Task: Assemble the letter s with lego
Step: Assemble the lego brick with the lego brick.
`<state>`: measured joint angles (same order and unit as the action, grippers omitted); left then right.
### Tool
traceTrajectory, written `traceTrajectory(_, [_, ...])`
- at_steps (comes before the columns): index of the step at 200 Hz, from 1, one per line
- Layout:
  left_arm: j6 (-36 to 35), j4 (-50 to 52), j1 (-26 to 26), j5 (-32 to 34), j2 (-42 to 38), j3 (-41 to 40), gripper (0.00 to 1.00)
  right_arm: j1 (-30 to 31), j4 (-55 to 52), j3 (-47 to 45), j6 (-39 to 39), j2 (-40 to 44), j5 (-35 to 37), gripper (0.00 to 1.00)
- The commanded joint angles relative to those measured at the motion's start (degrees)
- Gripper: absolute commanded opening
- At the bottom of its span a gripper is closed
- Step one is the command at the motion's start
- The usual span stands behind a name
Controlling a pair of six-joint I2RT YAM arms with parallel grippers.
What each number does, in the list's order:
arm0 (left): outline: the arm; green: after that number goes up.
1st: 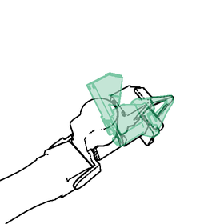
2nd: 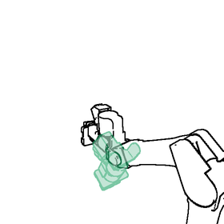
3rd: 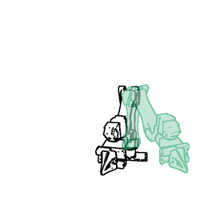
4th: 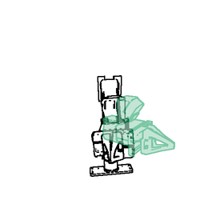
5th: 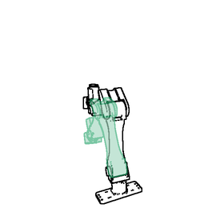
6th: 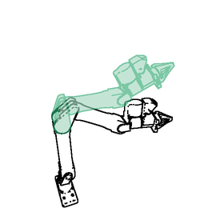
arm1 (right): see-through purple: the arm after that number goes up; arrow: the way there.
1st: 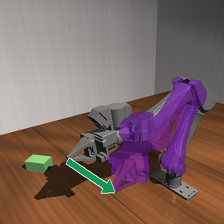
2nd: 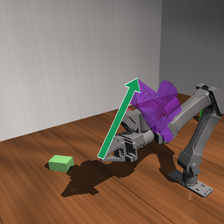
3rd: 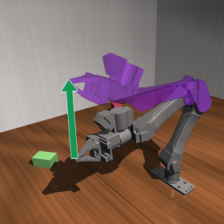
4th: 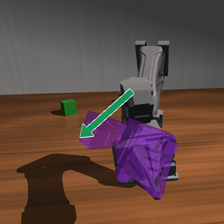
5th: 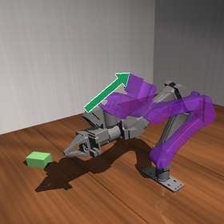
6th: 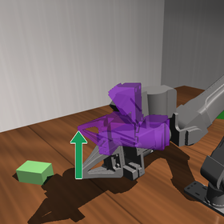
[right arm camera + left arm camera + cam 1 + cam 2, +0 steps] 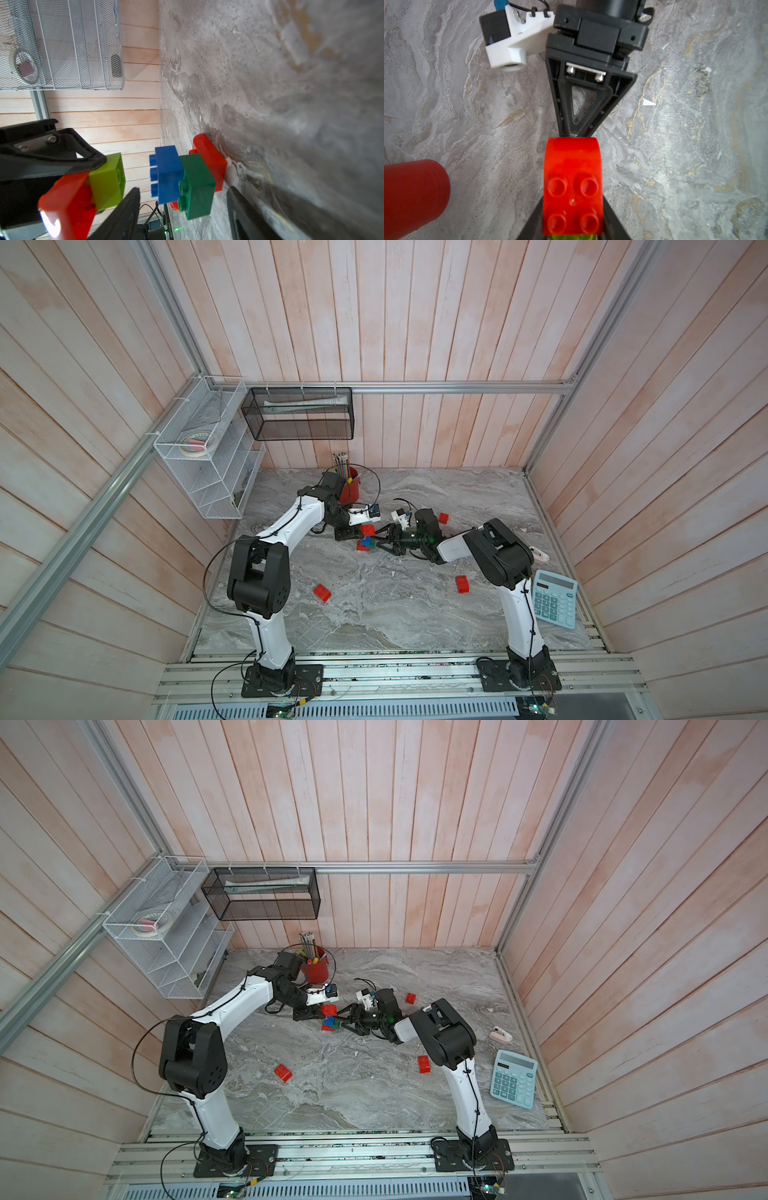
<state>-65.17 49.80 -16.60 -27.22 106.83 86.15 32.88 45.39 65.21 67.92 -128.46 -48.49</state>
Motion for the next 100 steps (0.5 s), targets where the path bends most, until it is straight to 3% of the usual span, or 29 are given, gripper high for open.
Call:
traceTrajectory(1, [-1.2,0.9,0.2,-1.5,0.9,1.5,0.38,0.4,-0.2,1.4,0.5,-1.9,-1.2,0.67])
traceTrajectory(100, [-2.1,0.6,0.4,-1.7,1.9,1.6,0.38,0.8,0.2,1.9,2.1,-3.5,-1.2,0.67])
